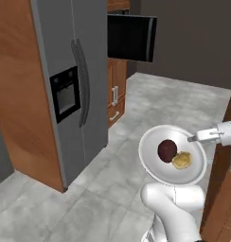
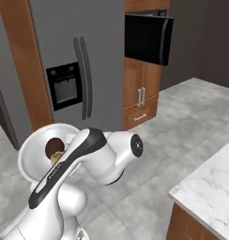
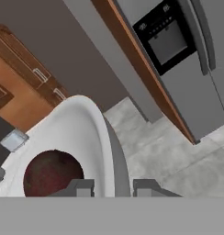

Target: Place the bowl containing the potato and mushroom in the microwave. Close the microwave door and press the start button to microwave the meal.

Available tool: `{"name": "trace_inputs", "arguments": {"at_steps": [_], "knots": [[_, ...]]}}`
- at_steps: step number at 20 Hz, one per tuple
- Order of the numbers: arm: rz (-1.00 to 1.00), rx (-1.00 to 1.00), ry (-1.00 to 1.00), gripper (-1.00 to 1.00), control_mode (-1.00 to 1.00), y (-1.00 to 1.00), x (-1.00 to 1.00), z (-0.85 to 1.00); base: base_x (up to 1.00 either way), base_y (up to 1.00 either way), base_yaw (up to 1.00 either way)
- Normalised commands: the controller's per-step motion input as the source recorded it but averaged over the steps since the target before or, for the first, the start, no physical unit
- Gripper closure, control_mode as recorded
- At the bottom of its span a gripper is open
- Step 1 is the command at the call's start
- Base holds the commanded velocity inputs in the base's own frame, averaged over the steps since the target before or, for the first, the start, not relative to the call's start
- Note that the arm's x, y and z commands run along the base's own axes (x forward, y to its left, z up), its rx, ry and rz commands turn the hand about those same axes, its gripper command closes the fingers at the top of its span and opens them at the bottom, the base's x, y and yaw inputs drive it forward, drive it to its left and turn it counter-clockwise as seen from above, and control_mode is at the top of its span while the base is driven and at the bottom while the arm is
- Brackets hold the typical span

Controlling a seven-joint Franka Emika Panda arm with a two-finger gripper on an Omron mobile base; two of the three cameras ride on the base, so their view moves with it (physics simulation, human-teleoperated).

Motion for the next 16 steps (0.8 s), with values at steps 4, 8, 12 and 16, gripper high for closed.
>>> {"name": "trace_inputs", "arguments": {"at_steps": [4, 8, 12, 16], "knots": [[0.0, 0.0, 0.0, 1.0, 1.0, 0.0, 0.0, 0.0, 1.0, 0.03, -0.32], [0.0, 0.0, 0.0, 1.0, 1.0, 0.0, 0.0, 0.0, 1.0, 0.0, -0.31], [0.0, 0.0, 0.0, 1.0, 1.0, 0.0, 0.0, 0.0, 1.0, 0.0, -0.3], [0.0, 0.0, 0.0, 1.0, 1.0, 0.0, 0.0, 0.0, 1.0, 0.0, -0.3]]}}
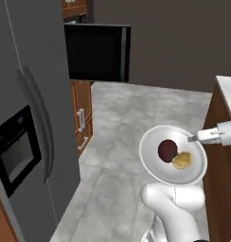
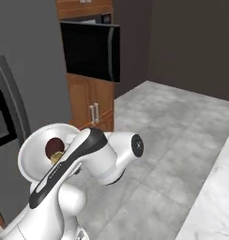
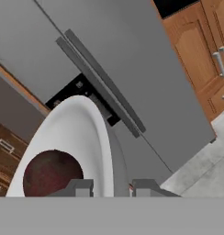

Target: Place the bowl containing the potato and mushroom in the microwave. Close the microwave door and press the start button to microwave the meal.

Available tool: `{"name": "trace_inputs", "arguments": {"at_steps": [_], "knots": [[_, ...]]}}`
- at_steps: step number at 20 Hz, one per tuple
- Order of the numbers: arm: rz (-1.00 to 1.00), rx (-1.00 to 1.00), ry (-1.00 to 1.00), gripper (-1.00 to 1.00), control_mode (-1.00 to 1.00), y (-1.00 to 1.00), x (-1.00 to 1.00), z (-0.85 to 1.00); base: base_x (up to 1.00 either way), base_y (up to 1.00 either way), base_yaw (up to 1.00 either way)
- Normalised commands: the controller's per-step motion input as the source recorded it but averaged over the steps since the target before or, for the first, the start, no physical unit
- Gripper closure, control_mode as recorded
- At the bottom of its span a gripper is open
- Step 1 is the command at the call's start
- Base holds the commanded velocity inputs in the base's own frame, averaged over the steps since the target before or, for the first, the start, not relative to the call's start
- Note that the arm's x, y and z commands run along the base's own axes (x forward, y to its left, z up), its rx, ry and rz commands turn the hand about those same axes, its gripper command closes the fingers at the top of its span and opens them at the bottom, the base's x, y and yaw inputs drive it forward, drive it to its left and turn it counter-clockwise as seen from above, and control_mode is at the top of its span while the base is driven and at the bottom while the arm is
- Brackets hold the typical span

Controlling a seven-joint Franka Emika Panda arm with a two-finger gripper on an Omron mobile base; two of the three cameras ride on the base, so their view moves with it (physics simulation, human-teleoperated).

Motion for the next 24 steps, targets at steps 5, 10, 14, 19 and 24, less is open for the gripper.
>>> {"name": "trace_inputs", "arguments": {"at_steps": [5, 10, 14, 19, 24], "knots": [[0.0, 0.0, 0.0, 1.0, 1.0, 0.0, 0.0, 0.0, 1.0, 0.0, -0.29], [0.0, 0.0, 0.0, 1.0, 1.0, 0.0, 0.0, 0.0, 1.0, 0.0, -0.25], [0.0, 0.0, 0.0, 1.0, 1.0, 0.0, 0.0, 0.0, 1.0, 0.0, -0.11], [0.0, 0.0, 0.0, 1.0, 1.0, 0.0, 0.0, 0.0, 0.89, -0.03, 0.03], [0.0, 0.0, 0.0, 1.0, 1.0, 0.0, 0.0, 0.0, 0.52, -0.16, 0.21]]}}
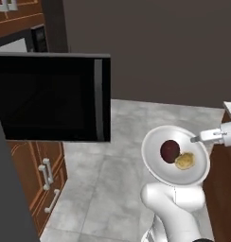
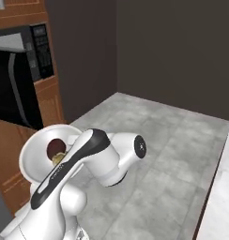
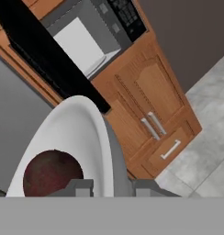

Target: Place the bowl containing the potato and mushroom in the microwave. Close the microwave door and press the start button to microwave the meal.

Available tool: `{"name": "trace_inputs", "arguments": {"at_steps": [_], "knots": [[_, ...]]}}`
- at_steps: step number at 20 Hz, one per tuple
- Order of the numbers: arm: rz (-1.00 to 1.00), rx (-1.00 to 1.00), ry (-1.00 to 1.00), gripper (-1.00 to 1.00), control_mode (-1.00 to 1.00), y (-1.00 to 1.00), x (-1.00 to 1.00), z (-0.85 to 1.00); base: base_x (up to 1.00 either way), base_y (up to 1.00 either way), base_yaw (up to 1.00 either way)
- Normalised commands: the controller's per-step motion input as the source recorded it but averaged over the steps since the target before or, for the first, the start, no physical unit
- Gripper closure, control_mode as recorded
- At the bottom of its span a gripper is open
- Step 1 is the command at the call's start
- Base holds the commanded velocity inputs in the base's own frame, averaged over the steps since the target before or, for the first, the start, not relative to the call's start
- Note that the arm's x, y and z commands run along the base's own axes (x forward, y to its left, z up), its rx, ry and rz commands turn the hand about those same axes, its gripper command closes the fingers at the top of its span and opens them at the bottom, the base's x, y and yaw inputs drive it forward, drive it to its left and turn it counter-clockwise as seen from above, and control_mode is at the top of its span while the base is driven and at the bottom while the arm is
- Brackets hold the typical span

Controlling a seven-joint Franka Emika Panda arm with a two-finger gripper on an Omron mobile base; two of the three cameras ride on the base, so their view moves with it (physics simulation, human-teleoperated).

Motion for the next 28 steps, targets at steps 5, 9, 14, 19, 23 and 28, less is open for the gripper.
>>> {"name": "trace_inputs", "arguments": {"at_steps": [5, 9, 14, 19, 23, 28], "knots": [[0.0, 0.0, 0.0, 1.0, 1.0, 0.0, 0.0, 0.0, 0.51, -0.02, 0.36], [0.0, 0.0, 0.0, 1.0, 1.0, 0.0, 0.0, 0.0, 0.3, -0.42, 0.32], [0.0, 0.0, 0.0, 1.0, 1.0, 0.0, 0.0, 0.0, 0.1, -0.66, 0.26], [0.0, 0.0, 0.0, 1.0, 1.0, 0.0, 0.0, 0.0, 0.33, -0.27, 0.33], [0.0, 0.0, 0.0, 1.0, 1.0, 0.0, 0.0, 0.0, 0.52, -0.22, 0.39], [0.0, 0.0, 0.0, 1.0, 1.0, 0.0, 0.0, 0.0, 0.59, -0.48, 0.4]]}}
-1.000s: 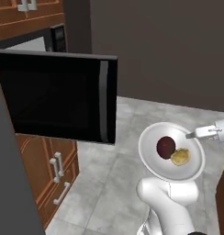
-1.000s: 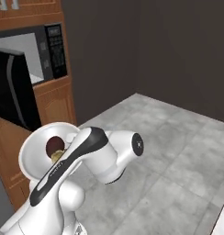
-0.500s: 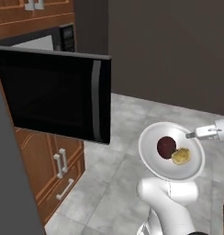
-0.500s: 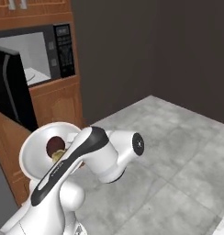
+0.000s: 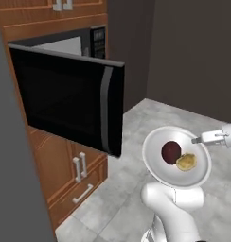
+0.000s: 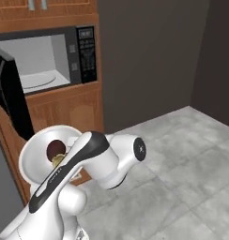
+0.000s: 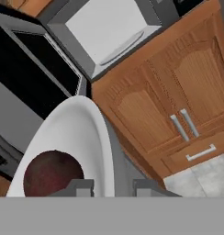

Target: Place the bowl containing the potato and mushroom in the microwave. Close the microwave door and press the start button to microwave the meal.

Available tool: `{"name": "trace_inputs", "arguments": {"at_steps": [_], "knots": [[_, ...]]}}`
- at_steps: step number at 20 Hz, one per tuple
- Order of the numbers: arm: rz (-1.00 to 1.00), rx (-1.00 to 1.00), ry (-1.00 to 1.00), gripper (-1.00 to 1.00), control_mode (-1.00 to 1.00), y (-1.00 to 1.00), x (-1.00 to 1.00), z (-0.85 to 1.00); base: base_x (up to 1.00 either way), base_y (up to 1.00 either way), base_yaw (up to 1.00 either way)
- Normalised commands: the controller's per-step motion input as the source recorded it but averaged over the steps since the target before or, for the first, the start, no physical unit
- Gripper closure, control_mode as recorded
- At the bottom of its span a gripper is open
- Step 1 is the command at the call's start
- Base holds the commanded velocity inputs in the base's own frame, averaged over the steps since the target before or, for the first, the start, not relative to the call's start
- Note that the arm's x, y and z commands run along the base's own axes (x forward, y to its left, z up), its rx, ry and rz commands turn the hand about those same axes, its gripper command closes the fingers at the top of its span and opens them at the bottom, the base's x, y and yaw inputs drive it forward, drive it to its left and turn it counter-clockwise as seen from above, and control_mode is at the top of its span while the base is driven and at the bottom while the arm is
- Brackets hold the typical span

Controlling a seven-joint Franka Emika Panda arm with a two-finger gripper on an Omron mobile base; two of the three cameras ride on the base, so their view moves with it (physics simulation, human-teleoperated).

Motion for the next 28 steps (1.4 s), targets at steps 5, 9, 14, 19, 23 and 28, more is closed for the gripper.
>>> {"name": "trace_inputs", "arguments": {"at_steps": [5, 9, 14, 19, 23, 28], "knots": [[0.0, 0.0, 0.0, 1.0, 1.0, 0.0, 0.0, 0.0, 0.58, -0.48, 0.4], [0.0, 0.0, 0.0, 1.0, 1.0, 0.0, 0.0, 0.0, 0.5, -0.29, 0.47], [0.0, 0.0, 0.0, 1.0, 1.0, 0.0, 0.0, 0.0, 0.39, -0.1, 0.53], [0.0, 0.0, 0.0, 1.0, 1.0, 0.0, 0.0, 0.0, 0.27, -0.33, 0.51], [0.0, 0.0, 0.0, 1.0, 1.0, 0.0, 0.0, 0.0, 0.13, -0.71, 0.42], [0.0, 0.0, 0.0, 1.0, 1.0, 0.0, 0.0, 0.0, 0.1, -0.72, 0.31]]}}
